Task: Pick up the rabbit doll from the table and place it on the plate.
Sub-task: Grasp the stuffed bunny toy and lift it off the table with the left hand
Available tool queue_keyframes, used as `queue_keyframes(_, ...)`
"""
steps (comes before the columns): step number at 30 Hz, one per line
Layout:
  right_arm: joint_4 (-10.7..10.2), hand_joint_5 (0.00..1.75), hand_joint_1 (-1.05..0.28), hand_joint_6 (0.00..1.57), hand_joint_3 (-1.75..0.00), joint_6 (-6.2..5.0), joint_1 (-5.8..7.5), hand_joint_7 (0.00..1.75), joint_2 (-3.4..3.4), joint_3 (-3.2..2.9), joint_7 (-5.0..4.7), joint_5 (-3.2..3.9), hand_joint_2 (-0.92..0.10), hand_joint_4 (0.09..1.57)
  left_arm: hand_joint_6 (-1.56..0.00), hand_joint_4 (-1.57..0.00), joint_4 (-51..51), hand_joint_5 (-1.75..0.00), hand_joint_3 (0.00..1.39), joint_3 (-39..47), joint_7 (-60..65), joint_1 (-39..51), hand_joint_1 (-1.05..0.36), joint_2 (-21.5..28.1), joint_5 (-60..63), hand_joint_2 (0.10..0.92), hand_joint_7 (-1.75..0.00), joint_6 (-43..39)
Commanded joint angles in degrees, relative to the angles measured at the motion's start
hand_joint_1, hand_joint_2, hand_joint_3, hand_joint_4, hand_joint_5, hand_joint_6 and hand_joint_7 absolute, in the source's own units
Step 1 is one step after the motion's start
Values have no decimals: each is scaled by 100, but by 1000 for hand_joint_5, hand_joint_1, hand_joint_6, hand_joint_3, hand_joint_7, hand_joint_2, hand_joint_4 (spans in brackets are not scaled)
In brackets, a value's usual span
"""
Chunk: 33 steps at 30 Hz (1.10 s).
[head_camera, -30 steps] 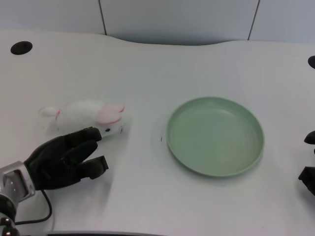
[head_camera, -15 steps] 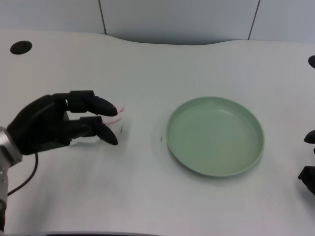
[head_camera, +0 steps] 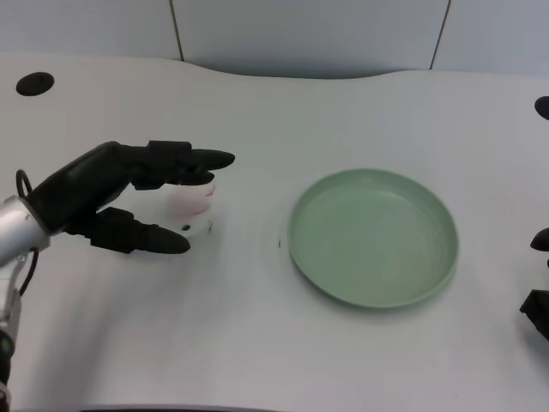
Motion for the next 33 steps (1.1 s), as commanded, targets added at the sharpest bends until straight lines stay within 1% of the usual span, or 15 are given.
queue_keyframes(1, -8, 1746, -439, 962, -229, 33, 38, 1746, -86, -7, 3, 4, -921, 1230, -250, -157, 714, -50, 70, -969, 3071, -383, -922, 480, 2348, 913, -1, -439)
queue_keyframes(2, -7, 1746, -438, 955, -218, 60, 38, 1746, -87, -12, 2, 12, -921, 1229, -226, -136, 834, -35, 84, -1189, 3697, -458, -953, 531, 2781, 917, -1, -421)
queue_keyframes(4, 9, 1746, -436, 946, -211, 28, 44, 1746, -81, -24, 40, 24, -921, 1228, -181, -98, 1101, -11, 115, -1653, 4692, -648, -998, 550, 3398, 920, 0, -139)
queue_keyframes(6, 4, 1746, -436, 944, -214, -28, 55, 1746, -71, -22, 22, 14, -921, 1231, -139, -71, 1442, -2, 146, -2081, 5467, -874, -1030, 510, 3882, 921, 0, 173)
queue_keyframes(9, -2, 1746, -447, 949, -210, -10, 56, 1746, -75, -5, -24, -9, -921, 1233, -89, -40, 1861, 0, 177, -2480, 6084, -1128, -1046, 426, 4246, 921, 0, 446)
queue_keyframes(11, 21, 1746, -443, 926, -215, -4, 44, 1746, -76, -24, 59, 21, -921, 1224, -64, -18, 2143, 0, 185, -2722, 6301, -1287, -1048, 344, 4423, 921, 0, 703)
queue_keyframes(13, 32, 1746, -438, 904, -220, -3, 38, 1746, -76, -33, 98, 34, -921, 1215, -45, -3, 2357, 1, 189, -2917, 6540, -1398, -1048, 299, 4530, 921, 0, 805)
queue_keyframes(16, 33, 1746, -434, 917, -223, -50, 39, 1746, -74, -36, 106, 26, -921, 1223, -16, 1, 2666, 1, 221, -3384, 6805, -1580, -1048, 216, 4852, 921, 1, 1339)
queue_keyframes(18, 33, 1746, -435, 950, -221, -38, 37, 1746, -75, -39, 93, 26, -921, 1246, -3, 1, 2794, 1, 261, -3655, 6904, -1661, -1048, 173, 5028, 921, 1, 1700)
queue_keyframes(22, 42, 1746, -433, 962, -216, 10, 35, 1746, -79, -45, 71, 32, -921, 1252, 1, 1, 2859, 1, 271, -3878, 7010, -1698, -1048, 153, 5053, 921, 1, 1887)
queue_keyframes(27, 43, 1746, -433, 964, -210, 14, 35, 1746, -80, -46, 69, 32, -921, 1248, 1, 1, 2874, 1, 269, -3982, 7042, -1709, -1048, 154, 4989, 921, 1, 1914)
queue_keyframes(29, 20, 1746, -448, 957, -215, -6, 44, 1746, -81, -31, 58, 16, -921, 1243, -170, -200, 2921, -89, 205, -4010, 6783, -1766, -1048, 186, 4964, 921, -52, 1921)
queue_keyframes(30, 12, 1746, -452, 954, -217, -10, 48, 1746, -82, -25, 41, 8, -921, 1240, -370, -415, 2935, -259, 126, -3965, 6706, -1767, -1019, 192, 4885, 916, -75, 1859)
queue_keyframes(31, 7, 1746, -454, 950, -217, -12, 49, 1746, -82, -22, 28, 3, -921, 1237, -521, -492, 2942, -479, 63, -3932, 6663, -1764, -1002, 194, 4820, 919, -41, 1811)
queue_keyframes(33, 4, 1746, -454, 946, -216, -10, 50, 1746, -82, -20, 19, 2, -921, 1232, -607, -510, 2942, -642, 27, -3918, 6649, -1758, -993, 194, 4754, 921, -15, 1773)
